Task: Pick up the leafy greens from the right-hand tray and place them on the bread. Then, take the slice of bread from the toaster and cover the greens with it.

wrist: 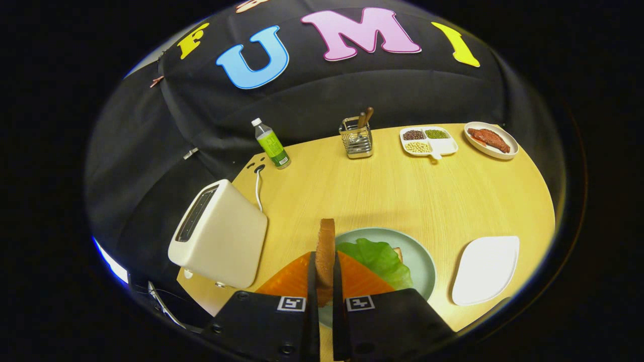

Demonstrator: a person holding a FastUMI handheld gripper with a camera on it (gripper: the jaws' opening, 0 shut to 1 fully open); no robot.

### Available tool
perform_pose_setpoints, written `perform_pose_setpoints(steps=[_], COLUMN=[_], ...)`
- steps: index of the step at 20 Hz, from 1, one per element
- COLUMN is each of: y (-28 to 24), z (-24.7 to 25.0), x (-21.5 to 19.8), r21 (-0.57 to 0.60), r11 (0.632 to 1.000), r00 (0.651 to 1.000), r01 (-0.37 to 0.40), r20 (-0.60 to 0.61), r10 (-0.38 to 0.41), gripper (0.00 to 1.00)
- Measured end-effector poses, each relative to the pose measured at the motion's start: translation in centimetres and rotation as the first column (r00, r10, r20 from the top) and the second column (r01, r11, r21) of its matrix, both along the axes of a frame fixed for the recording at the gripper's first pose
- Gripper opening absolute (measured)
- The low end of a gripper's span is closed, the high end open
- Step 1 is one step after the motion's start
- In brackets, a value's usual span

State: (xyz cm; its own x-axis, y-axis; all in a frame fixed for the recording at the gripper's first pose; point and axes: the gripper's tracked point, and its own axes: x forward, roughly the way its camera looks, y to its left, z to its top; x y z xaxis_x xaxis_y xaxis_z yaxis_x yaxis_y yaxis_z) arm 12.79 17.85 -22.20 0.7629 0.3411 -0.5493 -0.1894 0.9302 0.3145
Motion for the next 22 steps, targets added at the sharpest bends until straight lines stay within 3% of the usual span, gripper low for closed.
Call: perform_pose_setpoints(steps=[4,7,8,11,13,15,16,17,19,22], y=[-2.0,-3.9,-5.0,-7.0,-8.3,-9.4,-9.9,-10.6,-12.5,-15.1], z=[-1.3,-2.4,-2.9,-3.7,-3.6,-2.8,-2.3,-1.6,0.1,3.7], x=[0.1,0.1,0.1,-0.3,-0.5,-0.7,-1.0,-1.1,-1.3,-2.2], r21=[-0.011,-0.036,-0.065,-0.133,-0.17,-0.189,-0.196,-0.203,-0.216,-0.221], r11=[1.0,0.998,0.996,0.987,0.981,0.975,0.973,0.97,0.96,0.945], r00=[0.999,0.998,0.996,0.995,0.994,0.993,0.992,0.991,0.983,0.965], r01=[0.021,0.053,0.068,0.086,0.097,0.115,0.125,0.137,0.176,0.241], r20=[-0.025,-0.043,-0.047,-0.044,-0.026,0.003,0.016,0.033,0.081,0.162], r10=[-0.021,-0.055,-0.071,-0.092,-0.103,-0.117,-0.125,-0.133,-0.162,-0.208], gripper=[0.14,0.2,0.31,0.42,0.55,0.73,0.87,0.93,0.99,0.99])
